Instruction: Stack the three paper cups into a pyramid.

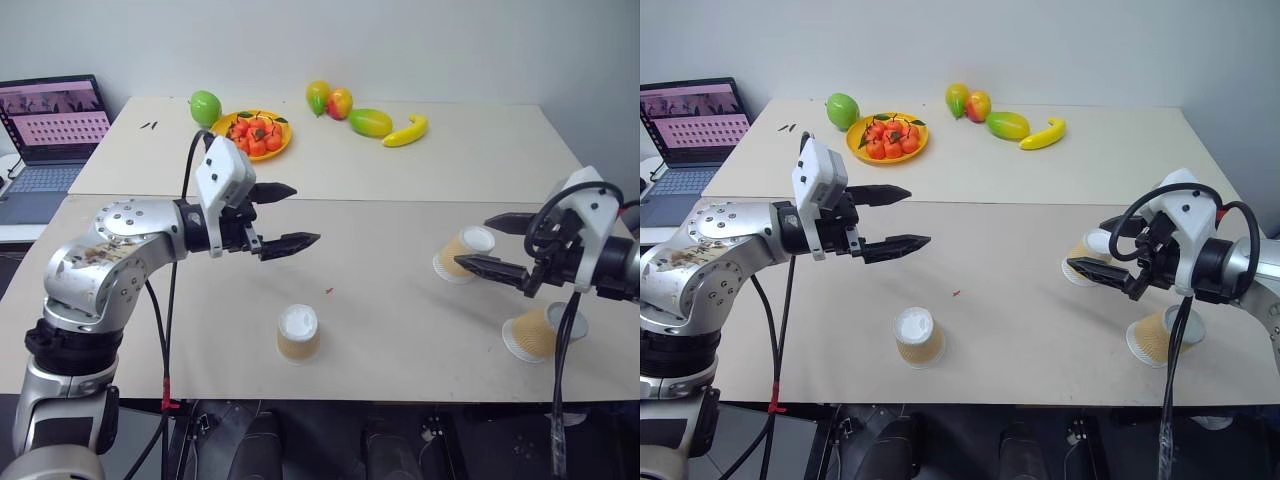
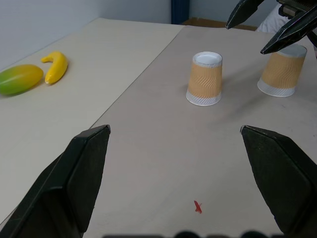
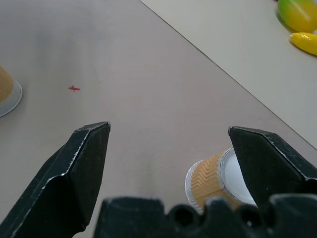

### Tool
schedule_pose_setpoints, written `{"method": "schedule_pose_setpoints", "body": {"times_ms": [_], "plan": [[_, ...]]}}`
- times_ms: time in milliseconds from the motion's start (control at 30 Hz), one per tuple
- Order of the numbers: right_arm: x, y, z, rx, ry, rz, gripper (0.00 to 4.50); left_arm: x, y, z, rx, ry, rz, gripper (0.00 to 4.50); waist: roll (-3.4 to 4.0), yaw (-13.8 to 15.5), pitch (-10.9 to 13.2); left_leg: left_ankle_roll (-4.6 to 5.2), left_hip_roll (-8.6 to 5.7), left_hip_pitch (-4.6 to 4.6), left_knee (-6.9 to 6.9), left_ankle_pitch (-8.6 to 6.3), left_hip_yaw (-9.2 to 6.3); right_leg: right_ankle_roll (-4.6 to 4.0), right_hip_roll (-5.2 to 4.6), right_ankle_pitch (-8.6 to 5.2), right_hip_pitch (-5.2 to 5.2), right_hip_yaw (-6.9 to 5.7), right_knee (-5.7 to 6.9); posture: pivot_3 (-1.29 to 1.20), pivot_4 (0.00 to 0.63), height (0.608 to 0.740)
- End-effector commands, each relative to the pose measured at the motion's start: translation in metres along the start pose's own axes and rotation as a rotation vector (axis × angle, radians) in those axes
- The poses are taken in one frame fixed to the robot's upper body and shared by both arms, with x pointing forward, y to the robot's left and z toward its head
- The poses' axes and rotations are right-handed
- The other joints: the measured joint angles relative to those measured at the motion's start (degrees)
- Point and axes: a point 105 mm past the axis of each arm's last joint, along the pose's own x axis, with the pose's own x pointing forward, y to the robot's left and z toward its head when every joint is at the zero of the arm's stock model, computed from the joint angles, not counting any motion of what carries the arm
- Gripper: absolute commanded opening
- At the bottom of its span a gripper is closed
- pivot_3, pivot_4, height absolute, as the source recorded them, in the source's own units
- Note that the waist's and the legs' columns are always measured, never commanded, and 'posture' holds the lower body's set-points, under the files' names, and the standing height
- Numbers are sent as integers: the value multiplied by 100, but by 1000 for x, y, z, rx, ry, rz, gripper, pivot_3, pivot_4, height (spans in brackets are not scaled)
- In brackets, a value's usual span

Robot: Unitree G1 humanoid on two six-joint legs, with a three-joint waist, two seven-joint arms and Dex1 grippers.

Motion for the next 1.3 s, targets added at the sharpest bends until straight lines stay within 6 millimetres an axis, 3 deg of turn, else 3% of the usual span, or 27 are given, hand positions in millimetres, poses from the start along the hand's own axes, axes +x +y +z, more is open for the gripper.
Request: {"method": "schedule_pose_setpoints", "body": {"times_ms": [33,367,533,700,833,933,1167,1300], "plan": [[-7,-1,8,-43,-33,-41,4483,0,-1,16,29,-38,-22,4500,0,0,0,0,0,0,0,0,0,0,0,0,0,0,0,0,150,732],[-36,-21,-7,-19,4,-195,4483,13,-7,19,-40,-67,-117,4500,0,-1,0,0,-2,1,4,0,-2,1,0,0,4,0,2,0,150,732],[-73,-39,-26,27,47,-311,4483,10,-12,17,-91,-62,-153,4500,0,3,0,0,-3,0,5,0,-2,2,0,0,6,1,2,0,150,732],[-95,-32,-35,80,32,-329,4483,12,-17,15,-120,-55,-199,4500,0,10,0,0,-3,1,7,0,-2,2,0,0,7,1,2,0,150,732],[-106,-10,-39,139,-70,-304,4483,20,-16,19,-126,-64,-233,4500,-2,7,-2,0,-2,13,6,0,-4,5,1,-2,18,0,3,0,150,732],[-118,-1,-55,220,-106,-326,4483,23,-16,19,-126,-65,-252,4500,-2,7,-2,0,-5,13,10,1,-3,10,0,-3,23,4,2,0,150,732],[-139,11,-124,371,-46,-453,4483,26,-13,21,-108,-60,-264,4500,-1,3,-5,-1,-5,14,8,0,-2,10,1,-4,22,5,-1,0,150,732],[-139,14,-140,382,-31,-470,4483,26,-13,21,-102,-56,-259,4500,10,-45,-11,-1,-4,20,7,1,-1,10,0,-7,23,8,0,0,150,732]]}}
